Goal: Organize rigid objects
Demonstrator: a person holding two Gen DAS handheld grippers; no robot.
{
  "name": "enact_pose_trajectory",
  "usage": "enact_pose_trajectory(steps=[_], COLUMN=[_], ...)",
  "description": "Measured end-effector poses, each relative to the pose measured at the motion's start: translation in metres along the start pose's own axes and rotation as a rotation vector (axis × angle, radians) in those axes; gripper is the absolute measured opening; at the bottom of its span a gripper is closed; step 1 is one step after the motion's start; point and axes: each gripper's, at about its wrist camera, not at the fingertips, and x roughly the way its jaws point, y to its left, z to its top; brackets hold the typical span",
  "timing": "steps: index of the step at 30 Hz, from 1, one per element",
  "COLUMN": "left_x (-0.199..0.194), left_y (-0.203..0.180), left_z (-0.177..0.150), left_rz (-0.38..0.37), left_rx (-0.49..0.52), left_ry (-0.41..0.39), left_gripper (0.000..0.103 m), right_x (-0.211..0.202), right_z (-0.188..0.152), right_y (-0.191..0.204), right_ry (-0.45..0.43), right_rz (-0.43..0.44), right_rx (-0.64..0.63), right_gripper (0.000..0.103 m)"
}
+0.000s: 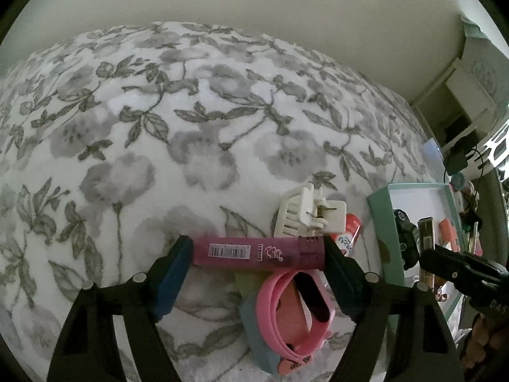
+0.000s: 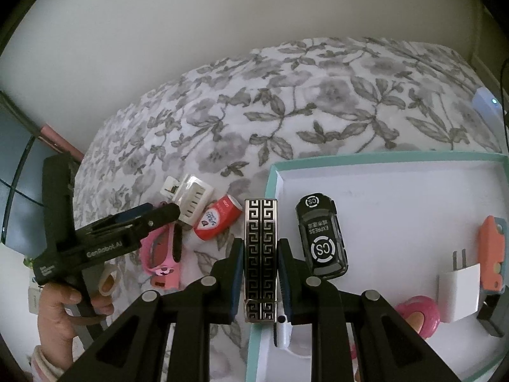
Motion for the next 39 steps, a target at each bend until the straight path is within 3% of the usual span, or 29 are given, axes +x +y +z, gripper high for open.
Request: enact_pose_trajectory(steps=[8,18,28,34,39], left_x=[-0.038,-0.094,-0.072,-0.059,-0.036], left_y=[-0.014,-0.084,-0.165,-0.206,-0.235], left_z=[0.013,0.028,0.012,0.004,-0.006], left_rz=[0.095,0.159,0.142,0.085,0.082], left_rx=[0.062,0.194,0.286,0.317,0.372], left_ry=[-0.064,-0.208,-0.174,-0.152,-0.116], left_gripper=[0.081,0.081,0.081,0.081,0.081], right_x=[-0.012,-0.053,-0.081,-0.101,-0.107], right_z=[0.003,0.011,0.011,0.01,0.007], right_y=[-0.004,-0.032,-0.093,-0.127,-0.151], right_ry=[-0.043,-0.182,-0.259,-0.31,-0.31], right_rz=[0.016,-0.013,-0.136,-0.185,-0.196], right_rx=[0.028,0.104,0.23,0.296,0.339], right_gripper=[0.022,0.022,0.022,0.022,0.022])
